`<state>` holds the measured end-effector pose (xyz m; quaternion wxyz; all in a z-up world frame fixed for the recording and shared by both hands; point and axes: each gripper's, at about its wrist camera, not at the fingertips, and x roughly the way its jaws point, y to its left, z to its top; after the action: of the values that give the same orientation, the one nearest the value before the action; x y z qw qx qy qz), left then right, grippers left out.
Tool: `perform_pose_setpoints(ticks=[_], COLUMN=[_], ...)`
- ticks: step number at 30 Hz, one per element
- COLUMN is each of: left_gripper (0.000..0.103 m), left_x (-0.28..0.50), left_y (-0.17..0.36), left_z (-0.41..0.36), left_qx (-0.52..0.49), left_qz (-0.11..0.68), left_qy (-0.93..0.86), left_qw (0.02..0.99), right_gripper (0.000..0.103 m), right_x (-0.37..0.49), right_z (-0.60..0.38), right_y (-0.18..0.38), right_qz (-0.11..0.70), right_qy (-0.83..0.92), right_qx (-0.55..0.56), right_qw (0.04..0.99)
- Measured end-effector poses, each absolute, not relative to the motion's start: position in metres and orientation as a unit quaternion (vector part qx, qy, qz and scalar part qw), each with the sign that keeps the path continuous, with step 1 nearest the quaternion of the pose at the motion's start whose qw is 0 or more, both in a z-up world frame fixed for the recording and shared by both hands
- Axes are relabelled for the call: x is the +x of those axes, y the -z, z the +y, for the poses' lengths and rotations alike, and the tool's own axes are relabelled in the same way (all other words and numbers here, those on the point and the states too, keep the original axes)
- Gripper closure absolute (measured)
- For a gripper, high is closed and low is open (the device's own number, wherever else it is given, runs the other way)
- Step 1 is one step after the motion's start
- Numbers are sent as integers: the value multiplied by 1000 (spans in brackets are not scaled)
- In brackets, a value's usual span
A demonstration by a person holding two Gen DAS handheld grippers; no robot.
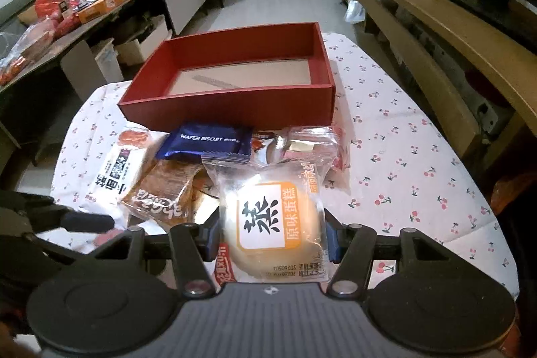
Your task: Organize snacks
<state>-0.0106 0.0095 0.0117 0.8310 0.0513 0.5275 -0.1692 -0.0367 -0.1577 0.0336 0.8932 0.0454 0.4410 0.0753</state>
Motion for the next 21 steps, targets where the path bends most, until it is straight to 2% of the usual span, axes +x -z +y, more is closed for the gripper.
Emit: perform_pose_setpoints(ticks=[21], left_gripper=[25], left_x=[-3], left_y=[-16], left_z=[9], left_qx=[31], left_qz=[516], left_qy=[186], left_qw=[836], right_gripper=[40], right_x=[-30], right_z=[-150], right_y=[-39], right_qz=[434], right_qy=[-86], right_qx=[48], right_qw=[895])
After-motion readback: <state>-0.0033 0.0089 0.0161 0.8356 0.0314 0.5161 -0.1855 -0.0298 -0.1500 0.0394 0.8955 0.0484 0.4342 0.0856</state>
